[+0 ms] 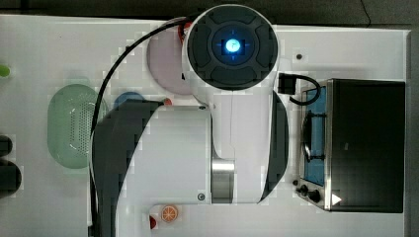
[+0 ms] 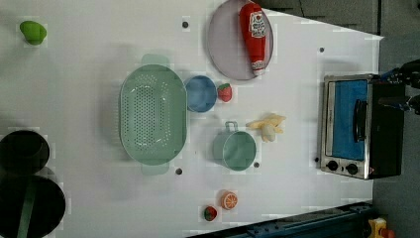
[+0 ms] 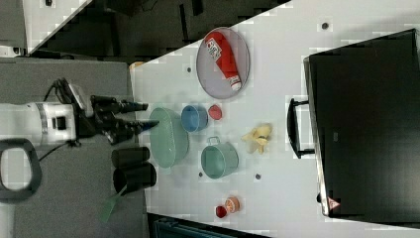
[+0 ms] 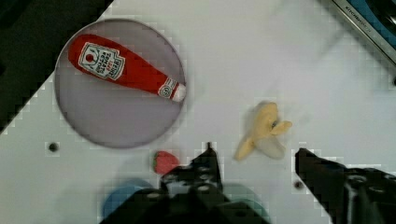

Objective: Pick banana from table and place on oven.

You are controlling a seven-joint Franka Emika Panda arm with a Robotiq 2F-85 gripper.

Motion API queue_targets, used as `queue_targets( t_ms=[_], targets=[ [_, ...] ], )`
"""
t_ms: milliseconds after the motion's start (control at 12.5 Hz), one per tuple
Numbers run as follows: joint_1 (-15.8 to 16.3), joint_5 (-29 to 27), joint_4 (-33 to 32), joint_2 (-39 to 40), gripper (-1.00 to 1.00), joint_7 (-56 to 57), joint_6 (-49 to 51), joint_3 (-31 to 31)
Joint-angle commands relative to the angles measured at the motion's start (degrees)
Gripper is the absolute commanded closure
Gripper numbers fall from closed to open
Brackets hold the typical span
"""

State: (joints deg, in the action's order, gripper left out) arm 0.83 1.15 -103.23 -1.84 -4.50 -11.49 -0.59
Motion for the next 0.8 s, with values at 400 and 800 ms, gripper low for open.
queue_targets(
  t_ms=[400,800],
  targets=[
    [-2.1,-0.4,-14.6,-25.3,-1.0,-1.0,9.8,-0.7],
    [-2.1,-0.4,-17.8,-17.2,-1.0,-1.0,4.2,-0.7]
  ],
)
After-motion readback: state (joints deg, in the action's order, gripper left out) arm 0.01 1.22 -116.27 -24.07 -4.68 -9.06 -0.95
